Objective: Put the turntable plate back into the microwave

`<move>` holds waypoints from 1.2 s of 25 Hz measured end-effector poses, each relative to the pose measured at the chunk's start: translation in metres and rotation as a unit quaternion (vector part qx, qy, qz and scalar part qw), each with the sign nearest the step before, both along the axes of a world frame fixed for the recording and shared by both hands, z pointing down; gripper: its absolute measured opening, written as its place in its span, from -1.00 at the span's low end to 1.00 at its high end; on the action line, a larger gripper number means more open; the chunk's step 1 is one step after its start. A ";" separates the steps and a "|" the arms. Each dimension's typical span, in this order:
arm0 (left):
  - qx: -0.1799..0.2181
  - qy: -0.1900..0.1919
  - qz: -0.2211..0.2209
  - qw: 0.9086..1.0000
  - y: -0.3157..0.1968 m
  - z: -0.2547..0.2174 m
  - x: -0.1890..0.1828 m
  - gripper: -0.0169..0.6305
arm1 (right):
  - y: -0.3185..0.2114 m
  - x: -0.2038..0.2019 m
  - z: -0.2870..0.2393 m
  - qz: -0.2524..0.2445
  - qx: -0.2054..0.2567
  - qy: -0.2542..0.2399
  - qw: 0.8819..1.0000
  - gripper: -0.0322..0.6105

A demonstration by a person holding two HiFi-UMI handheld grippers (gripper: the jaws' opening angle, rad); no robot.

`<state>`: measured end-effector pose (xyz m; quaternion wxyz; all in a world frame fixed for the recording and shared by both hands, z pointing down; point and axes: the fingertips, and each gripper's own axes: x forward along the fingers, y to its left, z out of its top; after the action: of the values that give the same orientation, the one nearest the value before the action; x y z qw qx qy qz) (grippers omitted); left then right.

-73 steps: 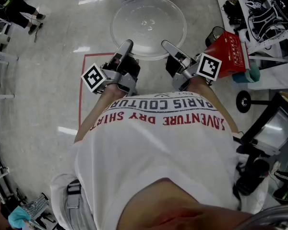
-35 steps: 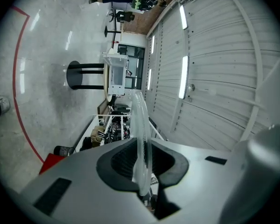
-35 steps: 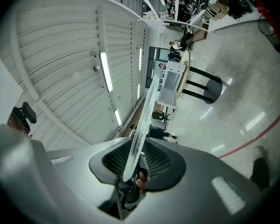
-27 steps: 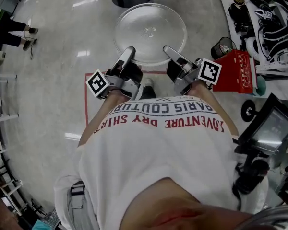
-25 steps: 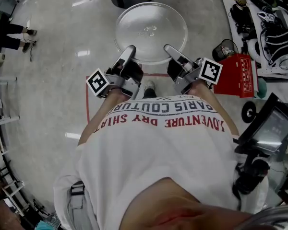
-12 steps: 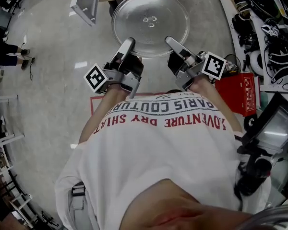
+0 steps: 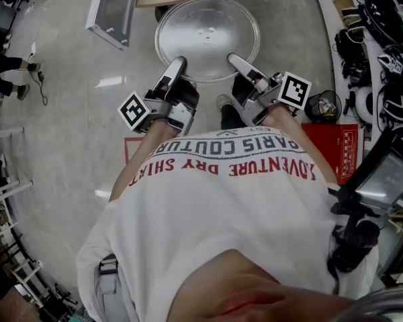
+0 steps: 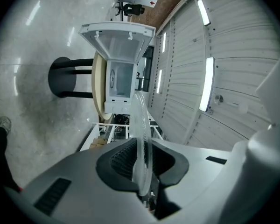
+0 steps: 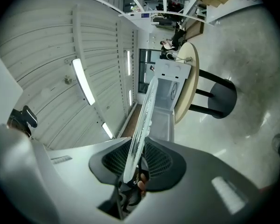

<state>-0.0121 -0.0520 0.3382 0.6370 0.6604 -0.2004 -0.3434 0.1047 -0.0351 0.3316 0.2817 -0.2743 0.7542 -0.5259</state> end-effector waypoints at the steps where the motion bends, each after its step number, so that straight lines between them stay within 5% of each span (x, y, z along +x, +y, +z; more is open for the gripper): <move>1: -0.004 -0.001 -0.007 1.000 -0.017 0.003 0.003 -0.81 | -0.018 0.003 0.003 -0.007 -0.004 -0.001 1.000 -0.71; 14: -0.012 -0.004 -0.106 0.994 -0.236 0.020 0.039 -0.81 | -0.262 0.041 0.020 -0.100 -0.011 0.012 0.995 -0.71; 21: -0.009 -0.004 -0.139 0.990 -0.267 0.002 0.014 -0.81 | -0.300 0.015 0.004 -0.135 -0.010 0.019 0.991 -0.71; 30: -0.025 0.008 -0.156 0.987 -0.296 0.038 -0.004 -0.80 | -0.332 -0.004 0.038 -0.153 -0.027 0.039 0.987 -0.71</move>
<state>-0.0162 -0.3476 0.3761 0.5932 0.6026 -0.3044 -0.4384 0.1012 -0.3669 0.3692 0.1608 -0.1830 0.7829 -0.5725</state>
